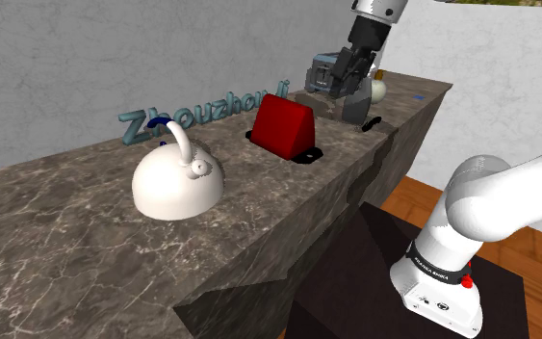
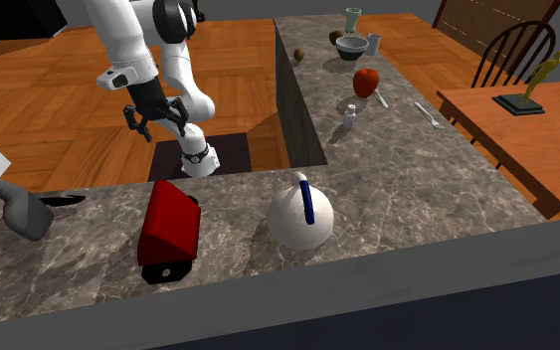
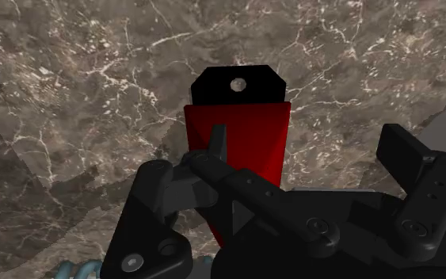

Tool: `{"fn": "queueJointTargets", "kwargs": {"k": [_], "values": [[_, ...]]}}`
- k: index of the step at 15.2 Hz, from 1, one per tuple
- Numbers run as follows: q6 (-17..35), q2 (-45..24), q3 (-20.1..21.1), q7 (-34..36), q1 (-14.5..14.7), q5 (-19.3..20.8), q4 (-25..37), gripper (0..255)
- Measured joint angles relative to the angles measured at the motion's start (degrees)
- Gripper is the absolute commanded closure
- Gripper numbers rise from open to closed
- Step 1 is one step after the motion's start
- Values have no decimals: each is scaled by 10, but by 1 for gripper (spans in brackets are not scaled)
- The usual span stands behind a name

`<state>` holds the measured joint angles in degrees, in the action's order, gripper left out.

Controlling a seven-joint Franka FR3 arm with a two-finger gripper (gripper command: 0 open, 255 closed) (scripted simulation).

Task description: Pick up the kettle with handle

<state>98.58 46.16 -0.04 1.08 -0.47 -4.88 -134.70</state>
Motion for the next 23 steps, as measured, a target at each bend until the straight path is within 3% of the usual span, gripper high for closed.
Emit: {"fn": "queueJointTargets", "kwargs": {"k": [3, 12, 23], "values": [[6, -17, 14, 14, 4, -6, 12, 0], [51, -134, 117, 121, 26, -35, 90, 0], [65, -333, 232, 261, 35, 8, 272, 0]]}}
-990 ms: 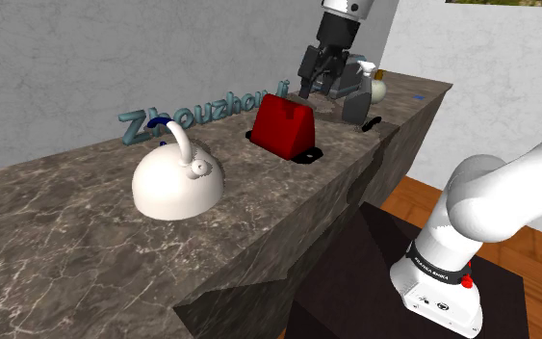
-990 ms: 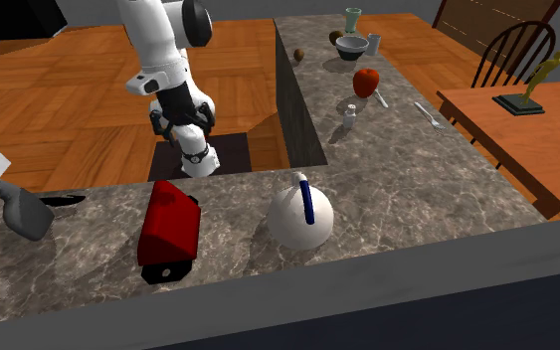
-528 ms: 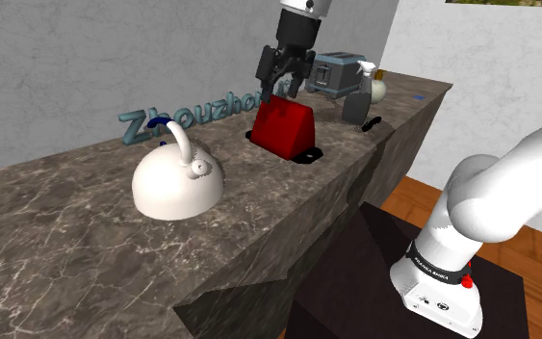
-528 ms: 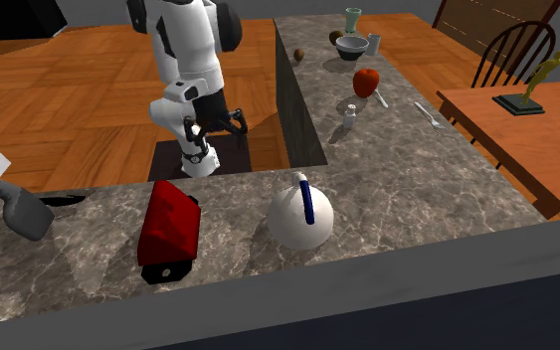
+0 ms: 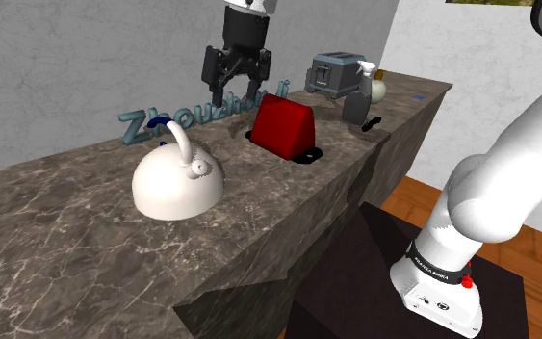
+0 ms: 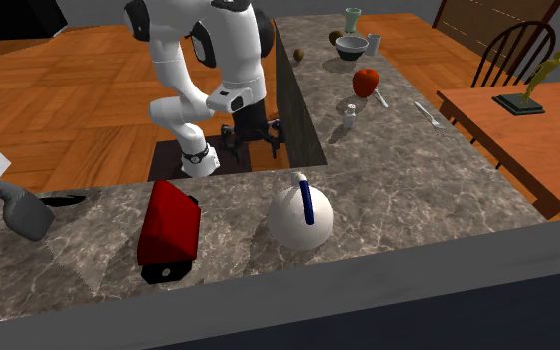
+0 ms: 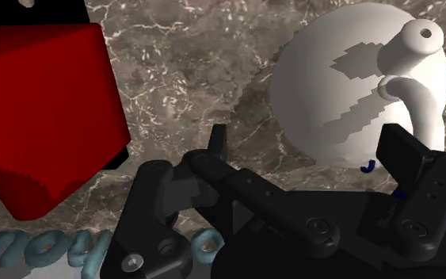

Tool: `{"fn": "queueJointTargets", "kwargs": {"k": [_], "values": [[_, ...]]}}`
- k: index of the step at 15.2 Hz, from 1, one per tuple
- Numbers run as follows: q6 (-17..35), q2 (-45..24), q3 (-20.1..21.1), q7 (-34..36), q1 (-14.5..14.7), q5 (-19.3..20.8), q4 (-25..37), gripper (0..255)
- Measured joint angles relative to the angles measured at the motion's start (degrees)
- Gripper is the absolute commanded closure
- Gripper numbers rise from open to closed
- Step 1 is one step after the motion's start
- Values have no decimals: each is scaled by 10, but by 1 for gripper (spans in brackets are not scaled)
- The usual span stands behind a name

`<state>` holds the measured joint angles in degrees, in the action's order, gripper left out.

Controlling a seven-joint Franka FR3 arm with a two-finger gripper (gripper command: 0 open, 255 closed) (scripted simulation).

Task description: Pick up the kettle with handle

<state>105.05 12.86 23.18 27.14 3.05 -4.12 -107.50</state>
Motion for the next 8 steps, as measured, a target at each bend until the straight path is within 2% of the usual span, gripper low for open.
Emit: {"fn": "queueJointTargets", "kwargs": {"k": [4, 8], "values": [[-17, -103, 43, 67, 14, 50, 108, 0], [-44, -207, 71, 129, 48, 111, 220, 0]]}}
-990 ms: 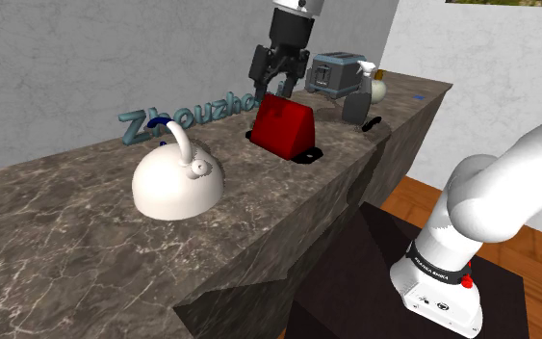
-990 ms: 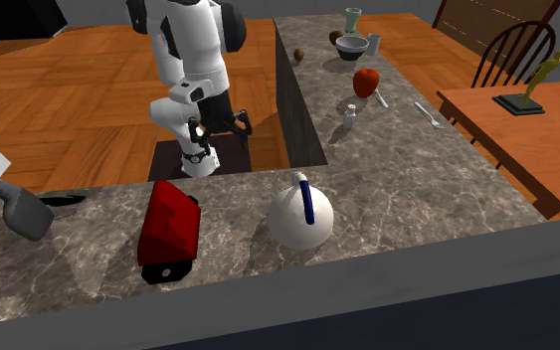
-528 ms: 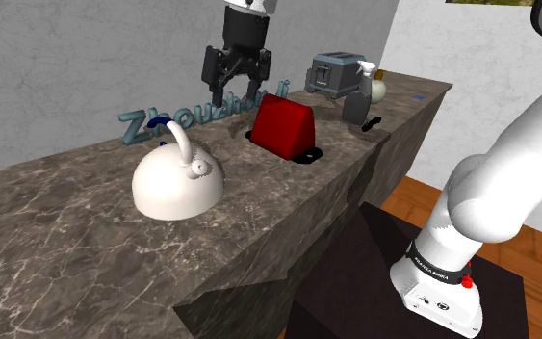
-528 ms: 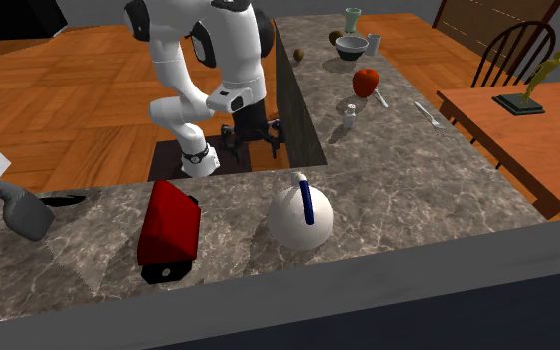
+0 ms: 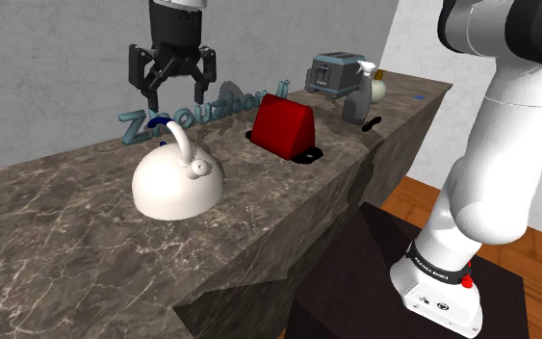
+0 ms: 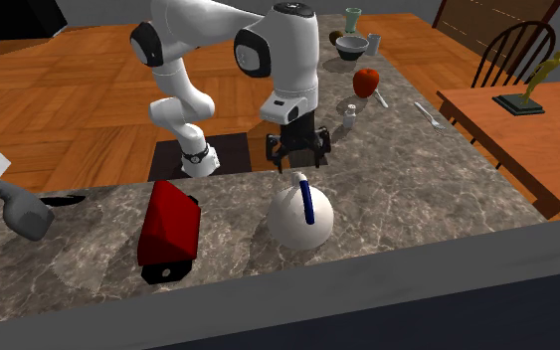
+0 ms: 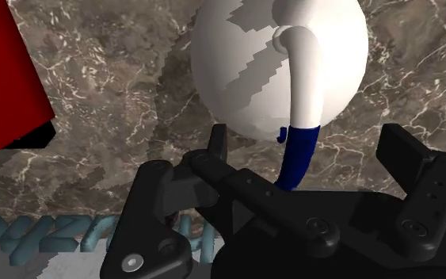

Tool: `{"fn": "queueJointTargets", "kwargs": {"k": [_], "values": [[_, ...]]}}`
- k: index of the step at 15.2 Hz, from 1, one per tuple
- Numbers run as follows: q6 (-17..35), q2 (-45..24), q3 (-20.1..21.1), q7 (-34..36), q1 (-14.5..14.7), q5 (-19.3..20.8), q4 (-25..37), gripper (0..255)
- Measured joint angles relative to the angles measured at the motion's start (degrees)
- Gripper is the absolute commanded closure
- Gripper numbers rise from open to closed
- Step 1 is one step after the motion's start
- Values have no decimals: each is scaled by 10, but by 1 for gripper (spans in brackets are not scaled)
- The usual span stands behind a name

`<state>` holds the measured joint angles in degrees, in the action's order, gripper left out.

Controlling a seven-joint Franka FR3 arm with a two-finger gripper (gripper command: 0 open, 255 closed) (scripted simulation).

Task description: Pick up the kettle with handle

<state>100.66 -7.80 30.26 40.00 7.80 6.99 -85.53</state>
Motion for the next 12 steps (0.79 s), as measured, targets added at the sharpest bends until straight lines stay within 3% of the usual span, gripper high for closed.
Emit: {"fn": "queueJointTargets", "kwargs": {"k": [3, 9, 10, 12], "values": [[-2, -28, 3, 15, 12, 17, 24, 0], [43, -23, 2, 17, 8, 15, -25, 0], [46, -23, 2, 17, 7, 15, -29, 255], [50, -23, 2, 17, 7, 15, -32, 255]]}}
